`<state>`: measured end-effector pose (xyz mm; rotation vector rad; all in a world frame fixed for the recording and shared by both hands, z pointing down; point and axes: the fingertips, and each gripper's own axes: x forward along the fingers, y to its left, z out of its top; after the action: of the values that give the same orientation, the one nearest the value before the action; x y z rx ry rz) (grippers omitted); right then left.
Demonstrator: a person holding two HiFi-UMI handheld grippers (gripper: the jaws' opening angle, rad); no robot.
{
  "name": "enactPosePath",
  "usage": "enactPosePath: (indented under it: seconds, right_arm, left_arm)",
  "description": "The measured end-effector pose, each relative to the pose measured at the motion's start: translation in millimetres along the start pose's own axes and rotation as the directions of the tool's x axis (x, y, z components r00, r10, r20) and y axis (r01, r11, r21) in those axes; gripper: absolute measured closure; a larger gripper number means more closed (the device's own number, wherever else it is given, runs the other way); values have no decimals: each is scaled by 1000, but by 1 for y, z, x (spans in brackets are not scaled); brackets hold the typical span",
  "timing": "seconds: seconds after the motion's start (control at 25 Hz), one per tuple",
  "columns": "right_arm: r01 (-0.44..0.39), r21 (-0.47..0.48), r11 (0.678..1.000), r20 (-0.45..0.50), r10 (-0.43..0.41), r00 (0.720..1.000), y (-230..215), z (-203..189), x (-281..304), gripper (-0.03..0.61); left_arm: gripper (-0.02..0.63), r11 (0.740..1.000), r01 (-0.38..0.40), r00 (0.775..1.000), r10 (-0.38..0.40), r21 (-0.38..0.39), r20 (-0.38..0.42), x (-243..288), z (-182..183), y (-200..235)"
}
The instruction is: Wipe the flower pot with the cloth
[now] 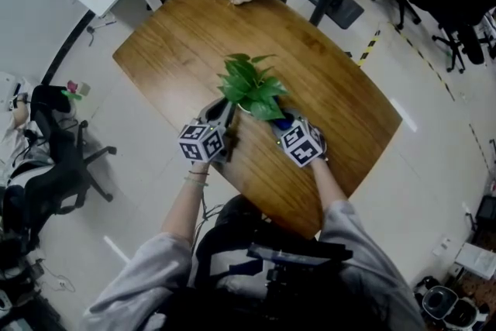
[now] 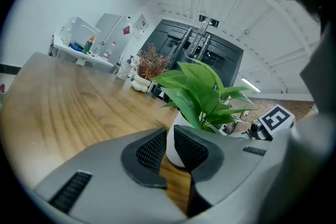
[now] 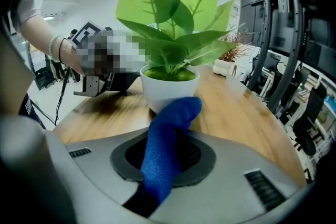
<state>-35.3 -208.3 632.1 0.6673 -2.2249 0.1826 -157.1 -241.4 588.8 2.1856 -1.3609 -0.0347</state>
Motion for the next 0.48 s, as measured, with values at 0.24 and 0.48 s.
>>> enactPosePath:
  seconds: [0.24, 0.48]
  right_arm:
    - [77, 161, 984, 50, -86, 995, 2, -9, -26, 509]
    - [89, 283, 955, 138, -133, 982, 24, -16, -75, 509]
  left_arm:
    - [560, 998, -21, 999, 23, -59, 37, -27, -16, -10]
    - [584, 1000, -22, 997, 23, -11, 80, -62, -16, -54]
